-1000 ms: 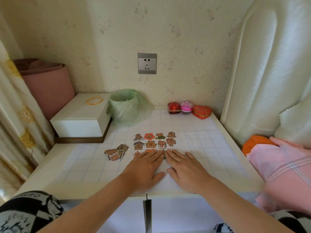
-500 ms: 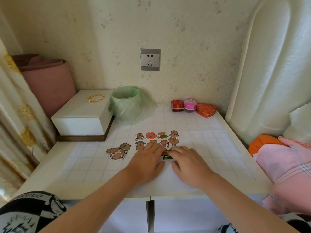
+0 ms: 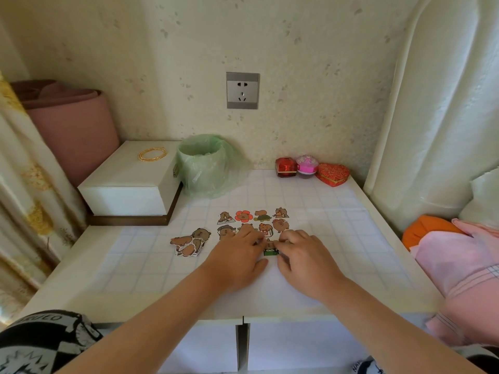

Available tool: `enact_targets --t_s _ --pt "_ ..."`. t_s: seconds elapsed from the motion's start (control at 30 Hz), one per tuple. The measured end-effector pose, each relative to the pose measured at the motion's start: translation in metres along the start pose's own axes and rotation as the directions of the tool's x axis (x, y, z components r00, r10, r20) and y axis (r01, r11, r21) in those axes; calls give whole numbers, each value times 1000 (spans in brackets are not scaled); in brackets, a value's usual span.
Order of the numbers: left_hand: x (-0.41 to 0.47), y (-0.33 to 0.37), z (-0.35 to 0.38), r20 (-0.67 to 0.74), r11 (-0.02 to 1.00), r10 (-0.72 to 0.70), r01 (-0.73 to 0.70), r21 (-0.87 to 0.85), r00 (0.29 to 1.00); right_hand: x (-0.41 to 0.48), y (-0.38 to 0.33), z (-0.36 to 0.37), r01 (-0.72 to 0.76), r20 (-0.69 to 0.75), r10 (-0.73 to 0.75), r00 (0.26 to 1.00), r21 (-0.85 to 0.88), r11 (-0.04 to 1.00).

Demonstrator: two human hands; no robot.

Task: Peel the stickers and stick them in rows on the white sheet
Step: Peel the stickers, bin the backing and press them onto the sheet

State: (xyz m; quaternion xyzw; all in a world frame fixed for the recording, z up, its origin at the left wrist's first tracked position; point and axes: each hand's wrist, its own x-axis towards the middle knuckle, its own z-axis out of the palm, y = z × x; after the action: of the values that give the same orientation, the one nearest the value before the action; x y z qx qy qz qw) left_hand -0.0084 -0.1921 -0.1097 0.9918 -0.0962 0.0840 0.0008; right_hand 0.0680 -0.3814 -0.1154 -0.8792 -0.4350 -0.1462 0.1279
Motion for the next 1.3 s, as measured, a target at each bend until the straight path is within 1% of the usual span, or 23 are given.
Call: enact_targets --t_s 0.07,0.13,0.27,0.33,0.47,0.53,0.63,0.7,0.77,0.83,0.97,1.13,1.3 --pt "-4 -4 -2 9 997 32 -31 -71 999 -1 1 -2 -7 -12 7 1000 14 1000" --pt "-9 -7 -3 -25 990 62 -65 -129 998 -1 0 -4 -4 -27 4 1000 22 1000" --pt "-18 -4 -1 -86 973 63 -80 -216 994 -1 0 -7 58 -20 -57 998 44 997" --pt "-19 -1 -3 -55 972 42 -54 -230 998 -1 2 -8 70 -11 -69 998 57 996" --pt "-17 -4 -17 83 972 9 10 -235 997 5 3 -14 61 27 -62 998 56 997" --pt "-16 -7 -19 103 971 7 17 -238 995 9 -1 -18 58 56 -60 997 37 998" --pt "-17 -11 -18 86 953 -15 40 -299 996 19 -8 -21 42 92 -44 995 16 999" --pt "-18 -17 -21 58 938 -55 71 -339 997 29 -16 -23 20 107 -23 994 29 999" --pt "-19 -27 -30 42 937 -119 126 -327 992 40 -28 -26 1 138 -13 990 87 996" --pt "-23 -38 -40 33 941 -194 195 -276 981 52 -44 -31 -25 193 -9 981 171 985" --pt "-41 -67 -58 -10 931 -329 323 -168 944 77 -74 -33 -48 298 -34 954 264 963" --pt "-67 -103 -68 60 872 -462 465 -155 885 101 -108 -23 -54 336 -68 940 343 938" --pt "-83 -118 -62 160 833 -521 540 -122 839 120 -134 -5 -51 350 -70 934 324 945"
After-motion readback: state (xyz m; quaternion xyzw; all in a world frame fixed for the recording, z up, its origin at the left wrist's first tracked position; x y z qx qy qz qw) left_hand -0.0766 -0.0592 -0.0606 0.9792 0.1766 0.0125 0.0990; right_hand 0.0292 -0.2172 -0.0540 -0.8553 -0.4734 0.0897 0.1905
